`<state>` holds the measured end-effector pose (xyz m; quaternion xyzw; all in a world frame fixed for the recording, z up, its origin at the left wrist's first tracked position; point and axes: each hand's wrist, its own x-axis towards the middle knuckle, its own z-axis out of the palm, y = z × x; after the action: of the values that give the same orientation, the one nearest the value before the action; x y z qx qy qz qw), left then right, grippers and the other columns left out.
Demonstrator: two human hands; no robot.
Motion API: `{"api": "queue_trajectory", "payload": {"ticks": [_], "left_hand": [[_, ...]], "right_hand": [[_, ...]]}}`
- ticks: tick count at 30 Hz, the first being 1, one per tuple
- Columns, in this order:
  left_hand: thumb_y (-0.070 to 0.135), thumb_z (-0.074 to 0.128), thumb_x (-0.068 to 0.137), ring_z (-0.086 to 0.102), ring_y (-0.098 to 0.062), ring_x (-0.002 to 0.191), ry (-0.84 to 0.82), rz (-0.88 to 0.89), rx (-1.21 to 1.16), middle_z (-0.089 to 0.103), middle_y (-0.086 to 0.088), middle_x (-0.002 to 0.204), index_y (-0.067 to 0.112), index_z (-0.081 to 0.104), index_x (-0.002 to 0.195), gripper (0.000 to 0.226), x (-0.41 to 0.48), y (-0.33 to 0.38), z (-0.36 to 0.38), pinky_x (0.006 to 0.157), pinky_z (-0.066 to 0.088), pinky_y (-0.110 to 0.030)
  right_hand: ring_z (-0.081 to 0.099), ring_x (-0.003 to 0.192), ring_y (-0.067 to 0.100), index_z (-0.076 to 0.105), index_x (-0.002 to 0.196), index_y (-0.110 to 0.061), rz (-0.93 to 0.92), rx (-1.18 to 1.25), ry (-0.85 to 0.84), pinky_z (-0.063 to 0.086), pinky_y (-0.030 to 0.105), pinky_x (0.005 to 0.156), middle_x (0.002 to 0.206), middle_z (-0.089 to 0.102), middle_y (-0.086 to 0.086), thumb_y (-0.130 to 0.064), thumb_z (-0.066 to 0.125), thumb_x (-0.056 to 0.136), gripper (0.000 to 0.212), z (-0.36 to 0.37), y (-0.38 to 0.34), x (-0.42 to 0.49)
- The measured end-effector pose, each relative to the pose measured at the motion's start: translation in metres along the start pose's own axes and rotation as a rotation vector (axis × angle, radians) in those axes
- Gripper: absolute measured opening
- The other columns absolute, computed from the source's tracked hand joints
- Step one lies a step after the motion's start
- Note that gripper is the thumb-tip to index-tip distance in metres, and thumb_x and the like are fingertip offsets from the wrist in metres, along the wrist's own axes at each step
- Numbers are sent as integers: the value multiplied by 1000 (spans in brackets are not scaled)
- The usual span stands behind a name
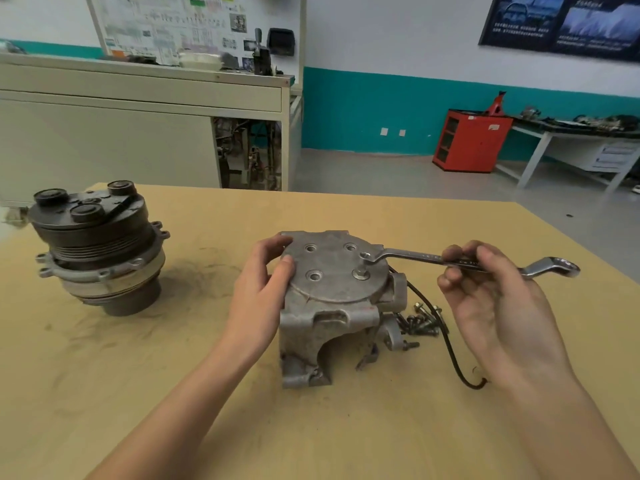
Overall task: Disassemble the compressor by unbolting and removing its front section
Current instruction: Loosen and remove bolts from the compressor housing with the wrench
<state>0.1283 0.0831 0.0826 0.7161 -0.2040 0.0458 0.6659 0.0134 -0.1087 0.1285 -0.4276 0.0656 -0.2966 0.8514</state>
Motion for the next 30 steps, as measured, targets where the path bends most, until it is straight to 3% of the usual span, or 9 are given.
{"api": "queue_trajectory", "payload": {"ticks": [7,16,24,30], "left_hand": [[21,44,101,56,15,97,-1,-3,-10,56,20,115,28,53,123,24,0,0,0,79,48,-13],[21,44,101,56,14,97,3,-5,-14,56,18,118,28,53,122,24,2,-1,0,75,46,-8],[20,44,101,55,13,98,7,-4,-8,57,19,119,27,53,125,26,2,-2,0,75,45,-7],[23,45,101,55,11,101,4,-10,-9,56,20,119,32,53,122,24,1,-2,-1,81,47,-16]], "right_hand": [[56,58,13,68,63,-19,-64,-140,-85,51,21,59,71,67,8,-5,38,97,47,2,5,-4],[59,62,15,68,67,-19,-225,-242,-58,52,23,61,73,67,8,-4,39,96,44,-1,8,-12],[64,71,18,68,80,-22,-351,-345,-134,53,24,70,84,68,7,-35,54,90,21,7,15,-32],[67,85,20,64,95,-27,-432,-456,-211,54,26,79,97,67,7,-50,56,88,26,4,20,-48]]}}
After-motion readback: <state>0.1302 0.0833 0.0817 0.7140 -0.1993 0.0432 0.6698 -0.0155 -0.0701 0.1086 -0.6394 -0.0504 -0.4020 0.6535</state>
